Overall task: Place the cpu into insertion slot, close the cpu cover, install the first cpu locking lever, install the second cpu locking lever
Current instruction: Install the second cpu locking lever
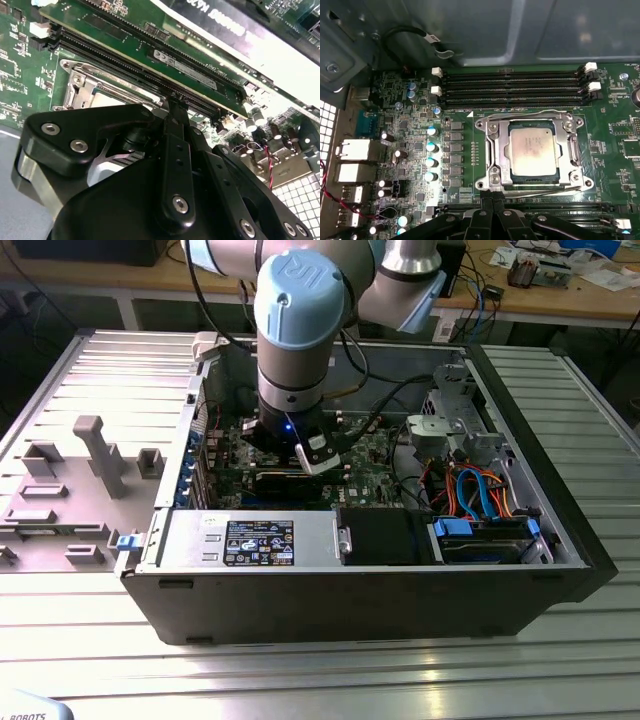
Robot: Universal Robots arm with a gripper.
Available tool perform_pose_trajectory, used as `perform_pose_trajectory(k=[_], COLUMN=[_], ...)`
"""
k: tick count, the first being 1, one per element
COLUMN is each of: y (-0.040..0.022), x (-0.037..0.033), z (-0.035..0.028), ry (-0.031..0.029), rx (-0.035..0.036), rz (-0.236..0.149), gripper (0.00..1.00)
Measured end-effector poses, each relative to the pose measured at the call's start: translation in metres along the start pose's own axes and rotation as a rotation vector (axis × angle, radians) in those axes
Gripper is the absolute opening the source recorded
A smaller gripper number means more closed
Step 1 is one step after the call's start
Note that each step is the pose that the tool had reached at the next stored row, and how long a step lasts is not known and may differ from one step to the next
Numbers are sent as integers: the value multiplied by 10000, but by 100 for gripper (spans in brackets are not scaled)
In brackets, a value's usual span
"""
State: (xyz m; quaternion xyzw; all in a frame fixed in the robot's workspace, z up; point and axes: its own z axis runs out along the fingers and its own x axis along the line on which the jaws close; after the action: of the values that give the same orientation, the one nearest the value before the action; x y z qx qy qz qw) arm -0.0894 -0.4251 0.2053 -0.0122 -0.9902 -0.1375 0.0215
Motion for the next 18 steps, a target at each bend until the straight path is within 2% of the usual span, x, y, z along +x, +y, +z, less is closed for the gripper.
perform_pose_trajectory(k=[4,9,11,18], y=[11,7,7,45], x=[34,56,81,85], z=[36,84,86,107], ry=[-4,-1,1,0], rx=[-47,-182,-193,-205], rz=[20,16,16,14], gripper=[11,11,11,11])
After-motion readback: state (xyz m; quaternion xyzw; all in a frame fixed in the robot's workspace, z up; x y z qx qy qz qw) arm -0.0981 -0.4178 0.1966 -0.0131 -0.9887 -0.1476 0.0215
